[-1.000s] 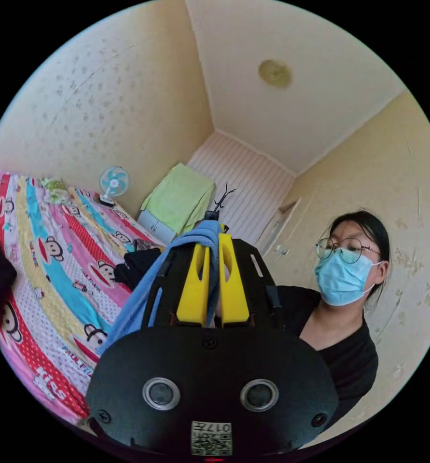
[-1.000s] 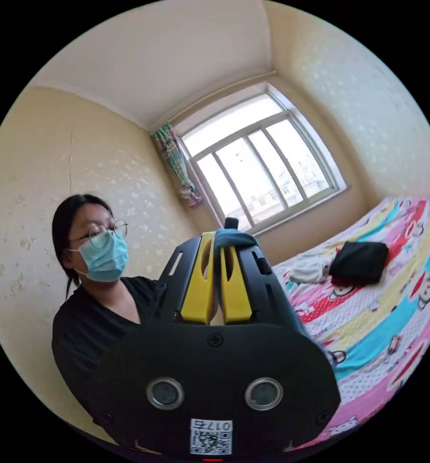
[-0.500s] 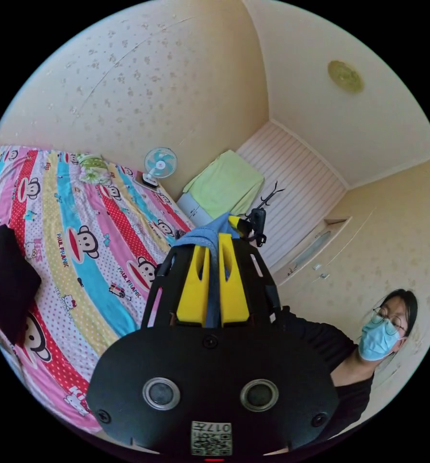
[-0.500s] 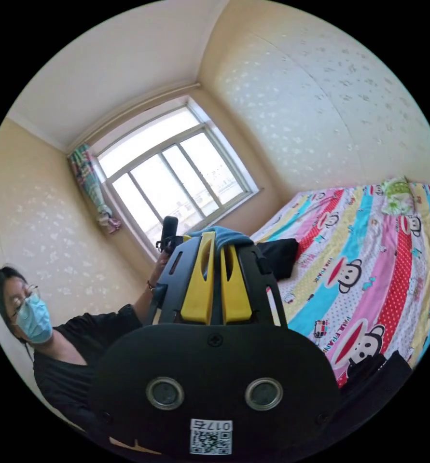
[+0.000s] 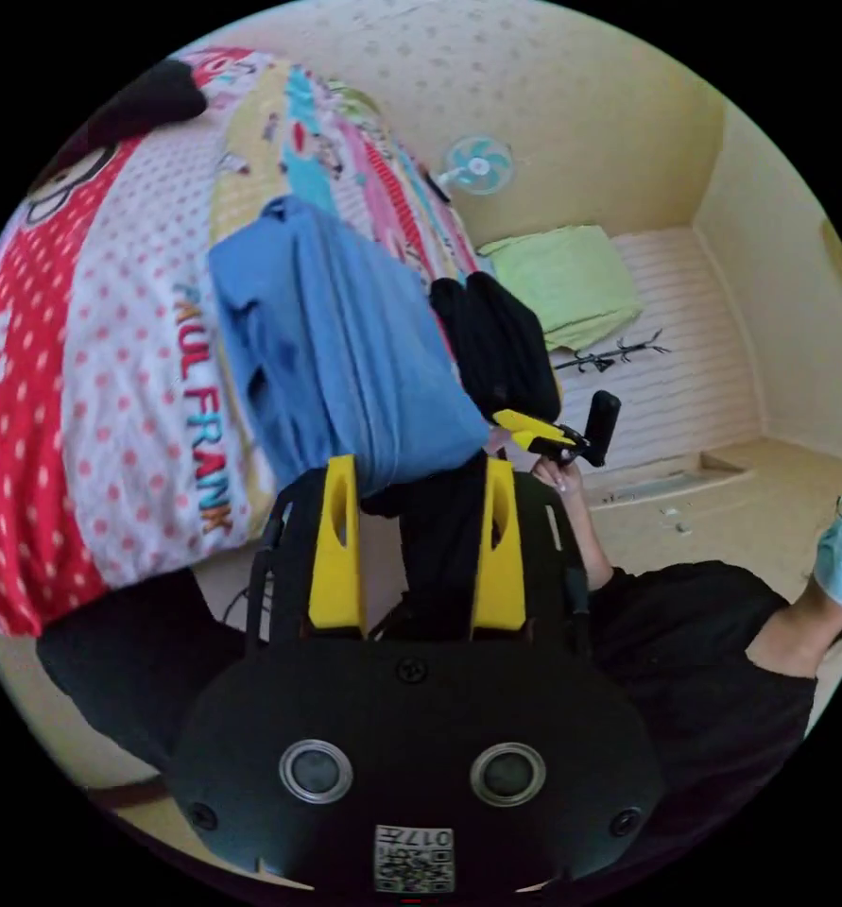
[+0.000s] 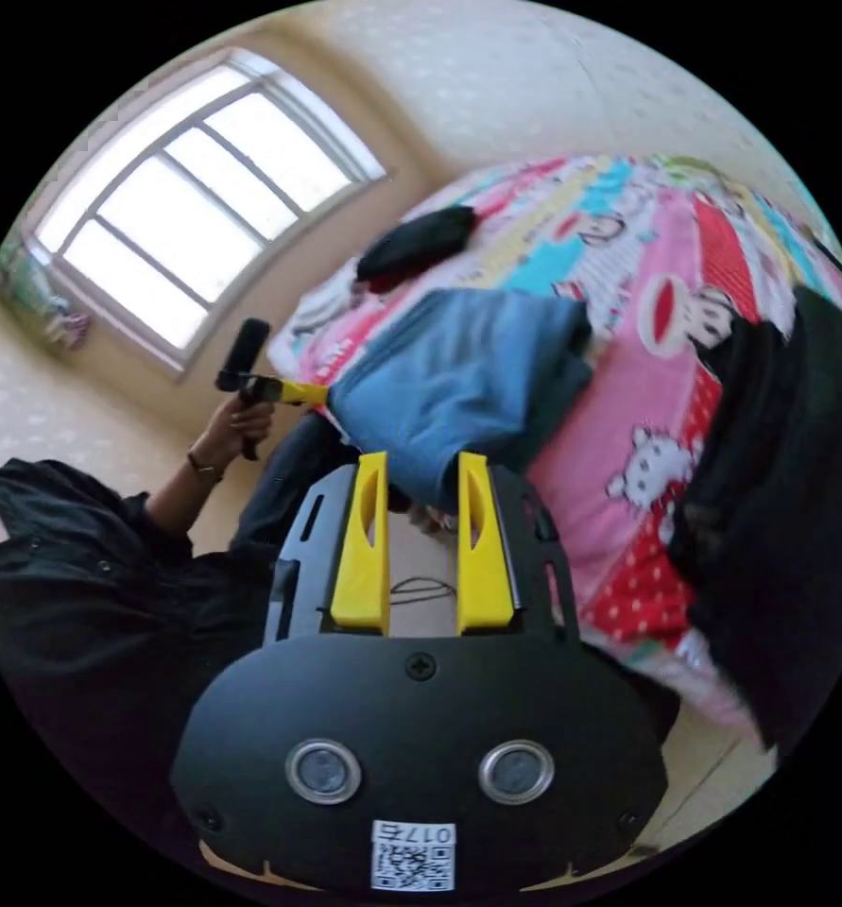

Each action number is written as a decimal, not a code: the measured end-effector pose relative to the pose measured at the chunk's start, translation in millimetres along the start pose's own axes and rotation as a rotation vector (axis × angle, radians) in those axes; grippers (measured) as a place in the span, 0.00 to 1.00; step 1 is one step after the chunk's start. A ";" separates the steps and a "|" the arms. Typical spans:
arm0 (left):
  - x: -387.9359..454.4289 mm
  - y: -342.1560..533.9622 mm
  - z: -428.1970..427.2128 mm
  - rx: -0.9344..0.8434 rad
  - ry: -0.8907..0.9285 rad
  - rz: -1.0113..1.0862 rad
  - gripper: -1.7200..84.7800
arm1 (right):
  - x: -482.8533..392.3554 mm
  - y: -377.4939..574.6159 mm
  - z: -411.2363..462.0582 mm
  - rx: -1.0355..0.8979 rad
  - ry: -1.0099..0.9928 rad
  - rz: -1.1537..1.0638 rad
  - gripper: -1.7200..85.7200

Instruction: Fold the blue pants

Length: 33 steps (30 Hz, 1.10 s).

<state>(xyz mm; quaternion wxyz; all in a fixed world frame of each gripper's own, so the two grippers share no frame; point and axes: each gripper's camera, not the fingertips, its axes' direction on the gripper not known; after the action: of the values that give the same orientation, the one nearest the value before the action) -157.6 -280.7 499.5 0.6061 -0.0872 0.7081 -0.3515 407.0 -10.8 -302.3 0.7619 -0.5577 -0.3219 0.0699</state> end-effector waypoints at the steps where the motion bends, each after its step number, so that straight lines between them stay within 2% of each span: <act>1: -16.3 13.9 -1.4 0.022 -0.025 -0.075 0.23 | 3.7 5.7 1.3 0.010 0.025 0.031 0.17; 4: -31.0 13.8 -30.1 0.198 -0.062 -0.117 0.23 | 18.7 -1.7 -5.9 0.128 0.038 0.090 0.22; 6: -35.8 -8.7 -39.7 0.253 -0.094 -0.110 0.24 | 43.2 -33.4 7.7 0.180 0.000 0.141 0.26; 8: -50.3 -51.4 -22.3 0.207 -0.138 -0.110 0.26 | 69.4 -55.5 39.7 0.197 -0.055 0.208 0.28; 10: -69.6 -78.3 12.4 0.102 -0.103 -0.138 0.25 | 95.3 -73.5 96.7 0.111 -0.147 0.316 0.29; 12: -77.4 -83.3 35.3 0.114 -0.005 -0.189 0.21 | 70.5 -74.8 113.4 0.169 0.015 0.372 0.26; 13: -75.9 -79.5 45.0 0.126 0.046 -0.232 0.18 | 61.3 -76.3 118.1 0.150 -0.009 0.353 0.24; 15: -63.7 -70.8 62.4 0.074 0.028 -0.243 0.16 | 38.1 -71.3 140.1 0.058 -0.155 0.333 0.17; 17: -34.3 -48.0 66.0 0.048 -0.047 -0.239 0.14 | 30.7 -58.9 130.9 0.041 -0.219 0.300 0.14; 19: -3.2 -33.1 57.8 0.063 -0.002 -0.189 0.14 | 29.9 -40.9 97.9 0.110 -0.347 0.264 0.12; 21: 31.3 -27.7 49.0 0.125 0.116 -0.108 0.13 | 29.5 -17.6 34.1 0.279 -0.449 0.177 0.12; 22: 57.1 -34.3 47.5 0.139 0.178 -0.037 0.13 | 28.0 -14.3 16.5 0.313 -0.439 0.143 0.12; 24: 104.6 -55.1 51.5 0.137 0.179 0.088 0.13 | 19.0 -7.5 -58.9 0.425 -0.311 0.007 0.12; 28: 212.7 -124.1 90.3 0.136 0.213 0.381 0.13 | 28.9 2.7 -157.6 0.581 -0.109 -0.063 0.13; 31: 256.1 -182.8 147.3 0.074 0.239 0.437 0.15 | 75.5 22.1 -214.3 0.666 0.081 0.077 0.15; 33: 260.2 -211.4 192.5 -0.006 0.164 0.424 0.16 | 123.9 50.3 -227.7 0.648 0.325 0.341 0.17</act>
<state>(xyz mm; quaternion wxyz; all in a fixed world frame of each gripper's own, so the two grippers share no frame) -109.6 -655.2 416.2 0.6065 0.0906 0.7586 -0.2202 646.2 -117.8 -335.0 0.9168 -0.3376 -0.0612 0.2044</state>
